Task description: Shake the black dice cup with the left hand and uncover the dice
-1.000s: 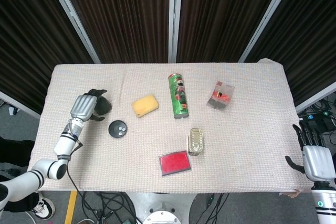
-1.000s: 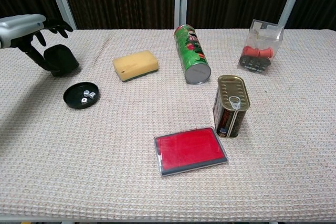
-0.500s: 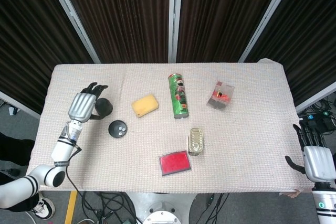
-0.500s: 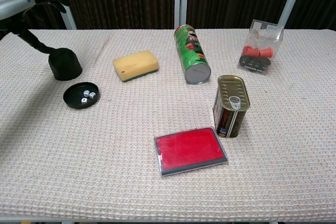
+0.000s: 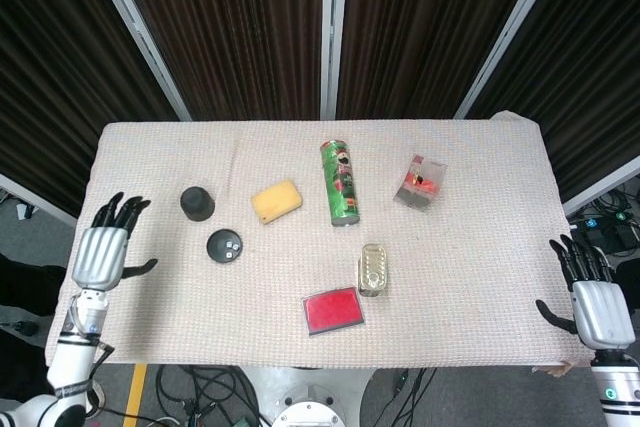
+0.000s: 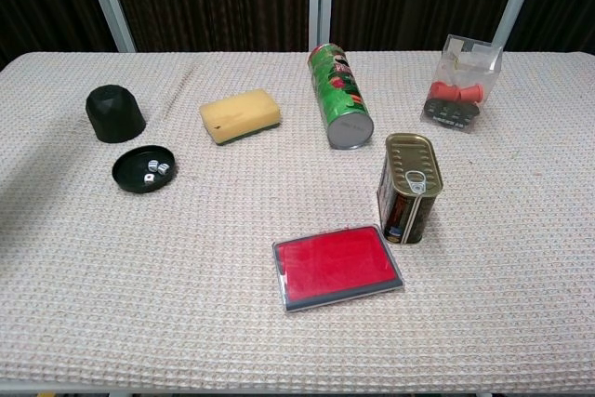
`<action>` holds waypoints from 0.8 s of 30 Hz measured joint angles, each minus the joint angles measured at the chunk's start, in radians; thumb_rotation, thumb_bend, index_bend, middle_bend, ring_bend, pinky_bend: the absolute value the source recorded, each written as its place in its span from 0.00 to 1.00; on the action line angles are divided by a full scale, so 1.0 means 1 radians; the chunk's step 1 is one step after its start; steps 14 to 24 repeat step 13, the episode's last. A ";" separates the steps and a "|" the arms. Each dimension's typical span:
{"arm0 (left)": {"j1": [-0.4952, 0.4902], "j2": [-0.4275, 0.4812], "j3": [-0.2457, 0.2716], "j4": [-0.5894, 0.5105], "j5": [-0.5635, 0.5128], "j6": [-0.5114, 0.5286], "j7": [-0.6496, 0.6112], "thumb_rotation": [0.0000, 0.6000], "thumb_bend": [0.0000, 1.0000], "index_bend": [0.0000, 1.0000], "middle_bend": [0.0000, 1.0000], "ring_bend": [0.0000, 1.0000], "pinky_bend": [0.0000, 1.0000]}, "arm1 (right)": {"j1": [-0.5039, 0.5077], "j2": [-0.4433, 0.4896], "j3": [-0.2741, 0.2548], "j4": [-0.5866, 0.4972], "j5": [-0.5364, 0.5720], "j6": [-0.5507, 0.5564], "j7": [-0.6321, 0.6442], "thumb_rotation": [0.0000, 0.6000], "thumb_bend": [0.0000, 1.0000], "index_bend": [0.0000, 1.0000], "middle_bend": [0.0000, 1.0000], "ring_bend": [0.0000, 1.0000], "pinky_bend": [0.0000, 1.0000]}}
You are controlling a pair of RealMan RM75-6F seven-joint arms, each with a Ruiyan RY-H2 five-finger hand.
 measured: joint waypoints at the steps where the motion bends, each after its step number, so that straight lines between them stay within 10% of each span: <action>1: 0.017 0.004 0.013 -0.007 0.010 0.018 0.008 1.00 0.07 0.14 0.11 0.03 0.15 | 0.001 -0.002 -0.002 0.005 -0.003 -0.001 0.005 1.00 0.13 0.00 0.00 0.00 0.00; 10: 0.135 0.010 0.106 -0.007 0.112 0.107 -0.039 1.00 0.06 0.14 0.11 0.03 0.14 | 0.007 -0.021 -0.013 0.067 -0.051 0.026 0.100 1.00 0.14 0.00 0.00 0.00 0.00; 24: 0.165 -0.002 0.110 0.009 0.131 0.146 -0.058 1.00 0.06 0.14 0.12 0.03 0.14 | 0.006 -0.022 -0.013 0.070 -0.051 0.030 0.095 1.00 0.14 0.00 0.00 0.00 0.00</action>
